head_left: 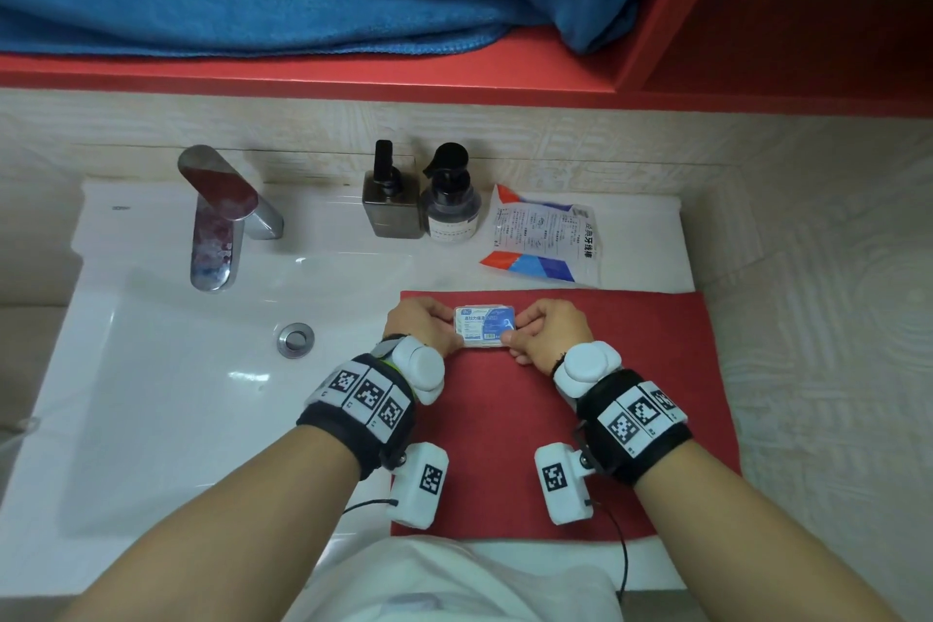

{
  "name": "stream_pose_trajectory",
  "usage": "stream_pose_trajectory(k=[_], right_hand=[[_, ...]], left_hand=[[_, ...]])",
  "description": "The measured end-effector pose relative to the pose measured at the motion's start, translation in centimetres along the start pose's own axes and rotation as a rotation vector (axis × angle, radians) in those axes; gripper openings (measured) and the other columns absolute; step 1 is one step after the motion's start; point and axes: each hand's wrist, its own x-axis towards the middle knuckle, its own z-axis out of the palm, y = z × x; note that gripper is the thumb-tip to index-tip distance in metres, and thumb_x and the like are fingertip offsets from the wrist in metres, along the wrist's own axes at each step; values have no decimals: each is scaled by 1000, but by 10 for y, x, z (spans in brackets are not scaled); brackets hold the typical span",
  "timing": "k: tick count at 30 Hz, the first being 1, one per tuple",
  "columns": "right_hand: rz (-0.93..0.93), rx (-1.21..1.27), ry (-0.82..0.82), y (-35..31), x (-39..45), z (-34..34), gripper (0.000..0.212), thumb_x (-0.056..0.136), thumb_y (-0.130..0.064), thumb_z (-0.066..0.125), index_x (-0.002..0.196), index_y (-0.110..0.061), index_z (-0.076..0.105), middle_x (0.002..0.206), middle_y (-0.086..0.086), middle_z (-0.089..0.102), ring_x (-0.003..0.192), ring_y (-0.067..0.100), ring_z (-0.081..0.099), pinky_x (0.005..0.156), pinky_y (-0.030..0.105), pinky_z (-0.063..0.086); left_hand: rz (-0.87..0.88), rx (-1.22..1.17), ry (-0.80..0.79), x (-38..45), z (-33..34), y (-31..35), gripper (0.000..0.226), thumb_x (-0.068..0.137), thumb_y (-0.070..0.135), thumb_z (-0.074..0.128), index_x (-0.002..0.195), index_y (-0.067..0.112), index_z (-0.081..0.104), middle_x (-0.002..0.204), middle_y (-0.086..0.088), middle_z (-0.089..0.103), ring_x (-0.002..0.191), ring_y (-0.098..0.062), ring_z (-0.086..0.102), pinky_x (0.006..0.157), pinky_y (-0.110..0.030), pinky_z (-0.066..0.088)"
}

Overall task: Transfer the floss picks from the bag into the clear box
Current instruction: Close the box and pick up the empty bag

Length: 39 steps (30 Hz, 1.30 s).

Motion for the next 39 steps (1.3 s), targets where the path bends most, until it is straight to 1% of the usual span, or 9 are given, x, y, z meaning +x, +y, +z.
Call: stream_pose_trajectory(k=[6, 10, 14, 17, 24, 27, 31, 34, 39], right_hand=[[2, 57, -25, 45, -43, -5, 24, 76, -12, 83, 92, -4, 67, 70, 9, 74, 62, 22, 73, 63, 33, 62], [13, -104, -170, 96, -71, -31, 18, 79, -26, 80, 87, -13, 70, 67, 6, 72, 53, 12, 66, 61, 28, 59], [-8, -150, 141, 137, -80, -66, 14, 86, -21, 68, 96, -12, 72, 82, 4, 72, 74, 19, 69, 70, 24, 51], [63, -262, 260, 174, -86, -66, 39, 86, -20, 67, 121, -6, 58, 118, 17, 59, 105, 34, 60, 84, 30, 46], [451, -265, 224, 251, -108, -39, 88, 78, -41, 77, 138, 3, 30, 128, 24, 50, 115, 40, 54, 93, 42, 48], [620, -156, 176, 285, -115, -43, 78, 77, -39, 78, 132, 3, 41, 126, 15, 59, 112, 34, 61, 89, 35, 50], [627, -40, 265, 311, -127, -35, 36, 82, -27, 73, 111, -6, 65, 108, 8, 71, 96, 28, 68, 72, 24, 46], [584, 20, 386, 316, -131, -26, 40, 82, -24, 74, 116, -8, 61, 111, 10, 71, 97, 28, 67, 70, 23, 42], [553, 63, 298, 354, -125, -5, 41, 76, -17, 80, 113, -15, 62, 98, 5, 70, 81, 20, 64, 71, 25, 48]], left_hand=[[-5, 77, 17, -38, 33, -18, 26, 69, 16, 77, 93, 22, 70, 100, -3, 72, 90, -20, 68, 81, -28, 54], [-47, 231, 5, -78, 74, -35, 40, 80, 17, 62, 120, 14, 56, 119, -6, 61, 106, -26, 59, 78, -26, 43], [-96, 207, 10, -106, 101, -48, 43, 84, 23, 59, 124, 10, 50, 121, -10, 59, 109, -28, 56, 76, -26, 38], [-135, 170, -19, -120, 123, -66, 39, 85, 24, 58, 122, 11, 53, 122, -10, 60, 110, -29, 56, 77, -24, 37], [-149, 142, -103, -131, 175, -93, 28, 81, 22, 59, 109, 15, 60, 109, -8, 65, 98, -28, 60, 76, -25, 42], [-142, 189, -176, -127, 198, -106, 27, 80, 22, 59, 106, 16, 61, 108, -8, 66, 98, -28, 61, 77, -26, 43], [-145, 239, -247, -114, 216, -125, 25, 80, 20, 58, 105, 17, 61, 107, -7, 66, 99, -28, 61, 83, -30, 48], [-138, 258, -271, -101, 226, -137, 21, 80, 19, 58, 101, 19, 61, 103, -6, 66, 97, -27, 61, 83, -30, 48], [21, 129, -280, -87, 256, -160, 16, 83, 8, 54, 88, 22, 60, 85, 6, 64, 84, -17, 63, 81, -29, 51]])
